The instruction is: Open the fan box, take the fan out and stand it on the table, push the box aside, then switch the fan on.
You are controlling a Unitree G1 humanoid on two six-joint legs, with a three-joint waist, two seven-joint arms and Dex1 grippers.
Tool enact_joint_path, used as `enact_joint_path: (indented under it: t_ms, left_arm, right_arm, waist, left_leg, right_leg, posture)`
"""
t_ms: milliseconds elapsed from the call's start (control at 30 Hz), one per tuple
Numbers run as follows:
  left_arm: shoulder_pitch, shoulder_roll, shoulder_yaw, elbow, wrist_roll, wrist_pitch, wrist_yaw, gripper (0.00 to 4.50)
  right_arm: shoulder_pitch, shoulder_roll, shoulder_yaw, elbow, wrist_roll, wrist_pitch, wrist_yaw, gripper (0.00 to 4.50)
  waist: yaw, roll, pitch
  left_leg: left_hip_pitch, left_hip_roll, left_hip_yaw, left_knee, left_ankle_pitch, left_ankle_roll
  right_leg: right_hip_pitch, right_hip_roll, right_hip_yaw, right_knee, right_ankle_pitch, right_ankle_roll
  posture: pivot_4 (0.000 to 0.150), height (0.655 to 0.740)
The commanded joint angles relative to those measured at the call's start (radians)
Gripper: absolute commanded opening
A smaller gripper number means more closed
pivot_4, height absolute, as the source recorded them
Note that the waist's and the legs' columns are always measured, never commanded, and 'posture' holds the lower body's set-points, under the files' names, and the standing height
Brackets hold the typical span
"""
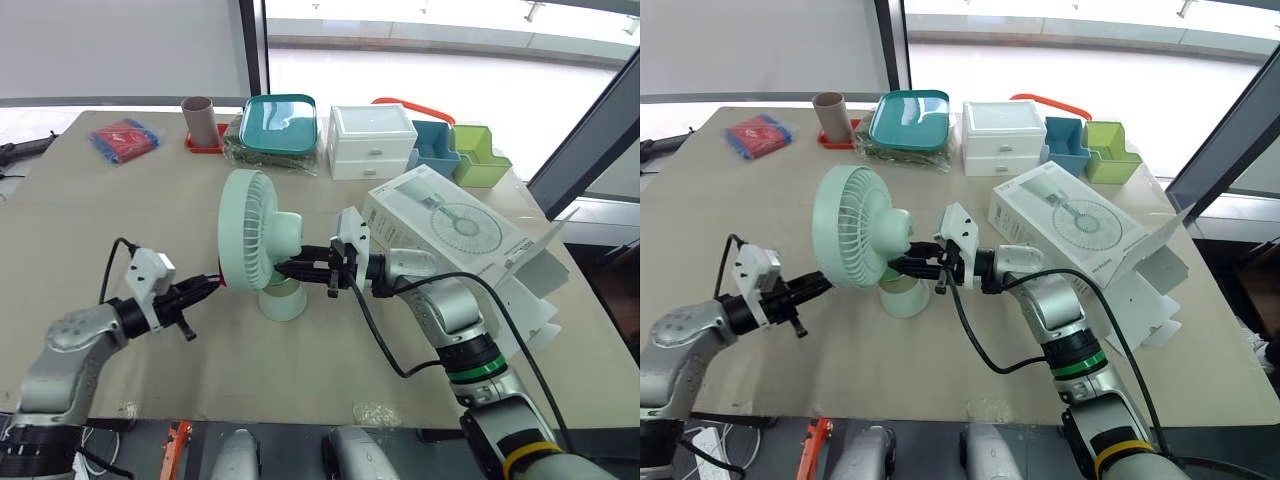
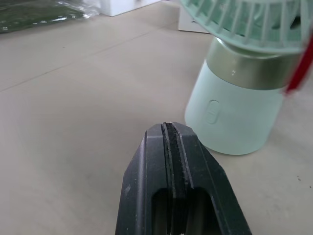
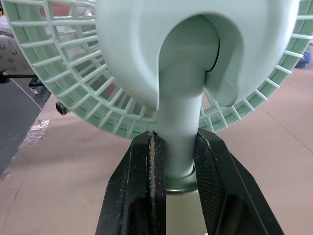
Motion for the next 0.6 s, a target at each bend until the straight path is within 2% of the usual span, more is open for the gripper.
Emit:
enact_joint_path:
  t_ms: [33, 200, 600]
  left_arm:
    - [0.026, 0.033, 0.089, -0.108, -0.098, 0.057, -0.003, 0.37]
    - [0.052, 0.061, 0.172, -0.187, -0.207, 0.135, 0.009, 0.37]
    - [0.120, 0.084, 0.252, -0.259, -0.339, 0.180, -0.007, 0.37]
  right_arm:
    - [-0.022, -0.008, -0.012, -0.007, -0.008, -0.025, 0.002, 0.59]
    - [-0.022, -0.017, -0.014, 0.010, -0.015, -0.032, 0.011, 0.59]
    - [-0.033, -0.042, -0.020, 0.034, -0.017, -0.040, 0.032, 0.59]
  waist:
    - [0.000, 0.000, 0.000]
    - [0.001, 0.000, 0.000]
    - [0.003, 0.000, 0.000]
  left_leg:
    - [0.000, 0.000, 0.000, 0.000, 0.000, 0.000]
    - [0.000, 0.000, 0.000, 0.000, 0.000, 0.000]
    - [0.001, 0.000, 0.000, 0.000, 0.000, 0.000]
  right_leg:
    - [0.000, 0.000, 0.000, 0.000, 0.000, 0.000]
    - [0.000, 0.000, 0.000, 0.000, 0.000, 0.000]
    - [0.001, 0.000, 0.000, 0.000, 0.000, 0.000]
  posture:
    - [0.150, 0.7400]
    - [0.150, 0.7400]
    - [0.150, 0.7400]
